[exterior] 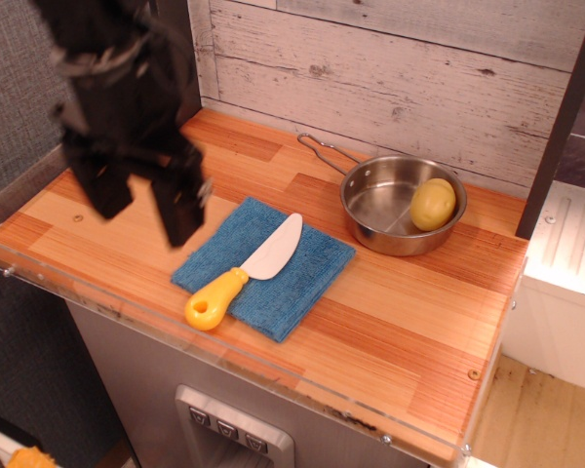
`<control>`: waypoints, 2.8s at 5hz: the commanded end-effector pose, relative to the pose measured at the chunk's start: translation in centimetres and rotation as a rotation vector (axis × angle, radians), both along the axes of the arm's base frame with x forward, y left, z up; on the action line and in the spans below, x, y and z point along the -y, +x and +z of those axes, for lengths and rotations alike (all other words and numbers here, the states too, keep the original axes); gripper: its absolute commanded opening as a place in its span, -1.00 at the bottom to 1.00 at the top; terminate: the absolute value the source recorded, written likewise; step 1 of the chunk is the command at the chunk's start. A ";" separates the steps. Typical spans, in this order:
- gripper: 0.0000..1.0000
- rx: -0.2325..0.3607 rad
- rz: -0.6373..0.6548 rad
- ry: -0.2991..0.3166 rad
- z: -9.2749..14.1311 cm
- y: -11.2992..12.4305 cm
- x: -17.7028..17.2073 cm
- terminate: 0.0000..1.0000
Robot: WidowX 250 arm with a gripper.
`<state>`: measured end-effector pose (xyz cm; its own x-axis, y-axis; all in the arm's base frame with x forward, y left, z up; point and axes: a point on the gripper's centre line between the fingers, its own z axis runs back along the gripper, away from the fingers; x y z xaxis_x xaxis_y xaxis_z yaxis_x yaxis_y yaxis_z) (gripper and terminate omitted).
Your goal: Move yellow knife to lower right corner
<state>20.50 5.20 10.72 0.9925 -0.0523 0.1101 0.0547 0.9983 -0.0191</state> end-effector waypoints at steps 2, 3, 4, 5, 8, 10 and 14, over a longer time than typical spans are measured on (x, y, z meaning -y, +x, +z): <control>1.00 0.042 -0.039 0.150 -5.9 1.3 -0.2 -1.00; 1.00 0.046 -0.065 0.150 -6.8 2.0 0.4 -1.00; 1.00 0.057 -0.064 0.138 -7.0 2.1 0.7 -1.00; 1.00 0.060 -0.040 0.127 -7.2 2.3 0.5 -1.00; 1.00 0.032 -0.023 0.133 -8.5 3.1 0.0 -1.00; -1.00 0.045 -0.054 0.123 -7.4 2.8 0.5 -1.00; -1.00 0.096 0.010 0.007 -1.0 2.3 11.6 -1.00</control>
<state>22.16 -7.04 8.67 0.9850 -0.0535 0.1638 0.0540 0.9985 0.0020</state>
